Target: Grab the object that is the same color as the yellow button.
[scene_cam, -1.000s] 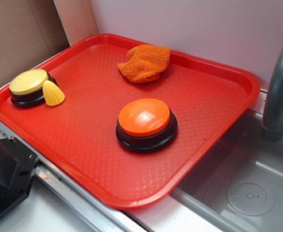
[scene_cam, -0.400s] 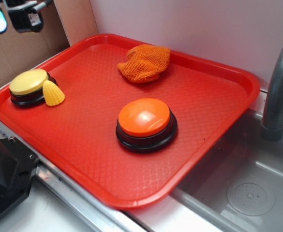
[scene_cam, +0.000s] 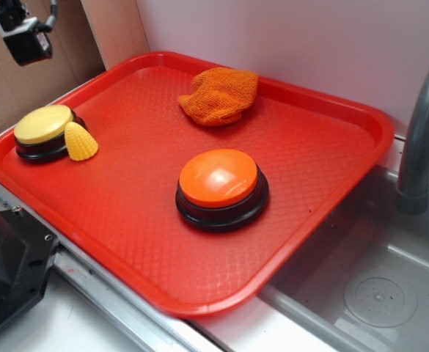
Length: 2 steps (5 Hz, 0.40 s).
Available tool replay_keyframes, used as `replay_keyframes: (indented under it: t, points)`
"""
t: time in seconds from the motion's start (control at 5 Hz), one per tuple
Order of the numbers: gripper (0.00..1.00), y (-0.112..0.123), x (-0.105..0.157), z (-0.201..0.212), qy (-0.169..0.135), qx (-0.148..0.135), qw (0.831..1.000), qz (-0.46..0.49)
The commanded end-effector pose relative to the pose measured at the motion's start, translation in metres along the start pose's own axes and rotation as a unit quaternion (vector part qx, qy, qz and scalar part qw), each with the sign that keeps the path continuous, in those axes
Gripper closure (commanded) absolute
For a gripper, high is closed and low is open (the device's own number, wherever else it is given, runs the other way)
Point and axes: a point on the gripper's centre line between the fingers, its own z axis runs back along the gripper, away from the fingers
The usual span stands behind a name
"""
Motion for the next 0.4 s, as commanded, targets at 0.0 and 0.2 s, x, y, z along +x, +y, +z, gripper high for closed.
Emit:
replay_keyframes:
  t: [0.0,0.2]
  points:
    - [0.0,-0.009,0.004,-0.033,-0.024,-0.042,0.997,0.061]
    - [0.0,-0.014,0.001,-0.051,-0.019,-0.045,0.996,0.07]
